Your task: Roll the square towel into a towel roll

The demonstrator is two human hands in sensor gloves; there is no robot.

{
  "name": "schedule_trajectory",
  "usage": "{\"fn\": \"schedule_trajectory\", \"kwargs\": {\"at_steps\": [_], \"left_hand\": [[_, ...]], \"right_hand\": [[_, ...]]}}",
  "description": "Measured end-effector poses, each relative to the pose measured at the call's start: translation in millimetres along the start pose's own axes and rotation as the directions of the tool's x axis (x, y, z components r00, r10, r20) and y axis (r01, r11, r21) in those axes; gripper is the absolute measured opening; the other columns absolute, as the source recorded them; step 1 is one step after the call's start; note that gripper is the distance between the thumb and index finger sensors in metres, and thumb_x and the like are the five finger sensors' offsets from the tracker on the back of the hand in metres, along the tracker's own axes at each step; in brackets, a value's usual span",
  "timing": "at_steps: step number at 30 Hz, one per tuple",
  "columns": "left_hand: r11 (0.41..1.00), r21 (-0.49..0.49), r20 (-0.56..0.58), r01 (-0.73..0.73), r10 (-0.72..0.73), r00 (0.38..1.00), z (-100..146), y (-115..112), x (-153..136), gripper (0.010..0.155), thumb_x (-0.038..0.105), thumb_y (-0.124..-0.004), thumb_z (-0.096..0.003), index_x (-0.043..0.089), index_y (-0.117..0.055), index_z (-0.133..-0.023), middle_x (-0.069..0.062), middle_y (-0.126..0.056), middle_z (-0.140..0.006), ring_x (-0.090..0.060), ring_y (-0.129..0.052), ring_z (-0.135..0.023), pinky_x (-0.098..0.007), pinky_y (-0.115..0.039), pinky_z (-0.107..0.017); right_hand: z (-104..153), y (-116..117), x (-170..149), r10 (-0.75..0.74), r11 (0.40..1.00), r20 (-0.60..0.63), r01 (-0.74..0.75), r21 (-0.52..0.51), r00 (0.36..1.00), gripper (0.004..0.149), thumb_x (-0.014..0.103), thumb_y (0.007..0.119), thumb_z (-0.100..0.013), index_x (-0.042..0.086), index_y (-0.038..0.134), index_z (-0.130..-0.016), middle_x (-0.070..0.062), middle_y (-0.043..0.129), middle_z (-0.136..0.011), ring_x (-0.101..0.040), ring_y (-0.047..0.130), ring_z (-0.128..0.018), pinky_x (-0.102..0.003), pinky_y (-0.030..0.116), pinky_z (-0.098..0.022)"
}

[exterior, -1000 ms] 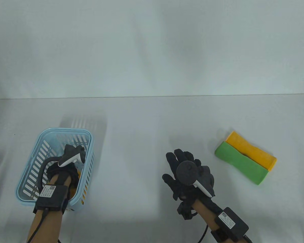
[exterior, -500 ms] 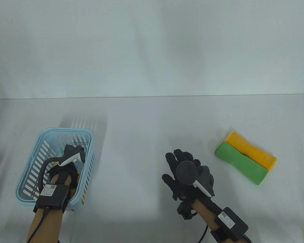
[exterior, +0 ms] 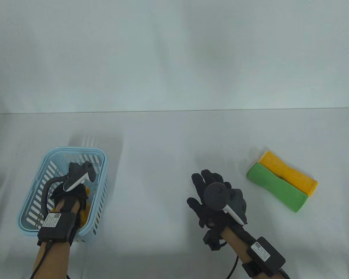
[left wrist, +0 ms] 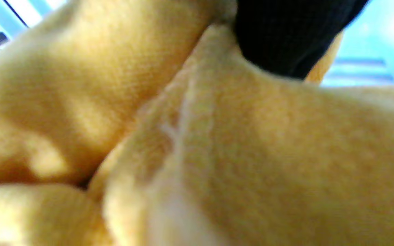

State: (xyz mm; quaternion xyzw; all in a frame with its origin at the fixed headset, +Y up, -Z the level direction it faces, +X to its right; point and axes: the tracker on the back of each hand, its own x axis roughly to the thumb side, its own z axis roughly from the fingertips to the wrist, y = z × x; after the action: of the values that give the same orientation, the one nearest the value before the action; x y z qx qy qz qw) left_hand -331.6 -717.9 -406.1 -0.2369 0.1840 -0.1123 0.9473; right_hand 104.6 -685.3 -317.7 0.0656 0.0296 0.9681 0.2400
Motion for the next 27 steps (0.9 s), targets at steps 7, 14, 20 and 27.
{"fn": "schedule_trajectory", "kwargs": {"at_steps": [7, 14, 20, 27], "left_hand": [[0.977, 0.127, 0.003, -0.171, 0.172, 0.985, 17, 34, -16, 0.055, 0.032, -0.087, -0.0368, 0.03, -0.076, -0.091, 0.0, -0.075, -0.091, -0.014, -0.1, -0.062, -0.043, -0.086, -0.057], [0.922, 0.331, 0.049, -0.2, 0.195, 0.98, 64, 95, -18, 0.056, 0.032, -0.087, -0.0367, 0.031, -0.075, -0.091, 0.0, -0.075, -0.091, -0.013, -0.1, -0.062, -0.042, -0.086, -0.057], [0.839, 0.483, 0.137, -0.25, 0.21, 0.968, 113, 145, -13, 0.056, 0.032, -0.086, -0.037, 0.031, -0.075, -0.092, 0.001, -0.075, -0.091, -0.013, -0.1, -0.061, -0.042, -0.086, -0.057], [0.718, 0.618, 0.24, -0.32, 0.214, 0.947, 165, 190, -2, 0.056, 0.033, -0.086, -0.0374, 0.031, -0.074, -0.092, 0.001, -0.074, -0.092, -0.013, -0.099, -0.062, -0.042, -0.086, -0.057]], "right_hand": [[0, -3, -2, -0.017, 1.0, -0.001, 0.017, -0.007, 1.0, 0.077, 0.059, 0.067, -0.035, 0.042, 0.028, -0.099, 0.008, 0.019, -0.113, -0.034, 0.024, -0.11, -0.067, 0.024, -0.074], [-1, -3, -3, -0.026, 1.0, 0.002, 0.026, -0.013, 1.0, 0.077, 0.059, 0.067, -0.035, 0.042, 0.029, -0.099, 0.008, 0.019, -0.113, -0.034, 0.024, -0.11, -0.067, 0.025, -0.074], [1, -8, -4, -0.042, 0.999, 0.006, 0.043, -0.031, 0.999, 0.077, 0.059, 0.067, -0.035, 0.042, 0.029, -0.099, 0.008, 0.019, -0.113, -0.034, 0.024, -0.11, -0.067, 0.026, -0.075], [1, -9, -8, -0.054, 0.998, -0.008, 0.053, -0.038, 0.999, 0.077, 0.059, 0.067, -0.035, 0.041, 0.029, -0.1, 0.008, 0.02, -0.113, -0.034, 0.024, -0.11, -0.066, 0.026, -0.075]]}}
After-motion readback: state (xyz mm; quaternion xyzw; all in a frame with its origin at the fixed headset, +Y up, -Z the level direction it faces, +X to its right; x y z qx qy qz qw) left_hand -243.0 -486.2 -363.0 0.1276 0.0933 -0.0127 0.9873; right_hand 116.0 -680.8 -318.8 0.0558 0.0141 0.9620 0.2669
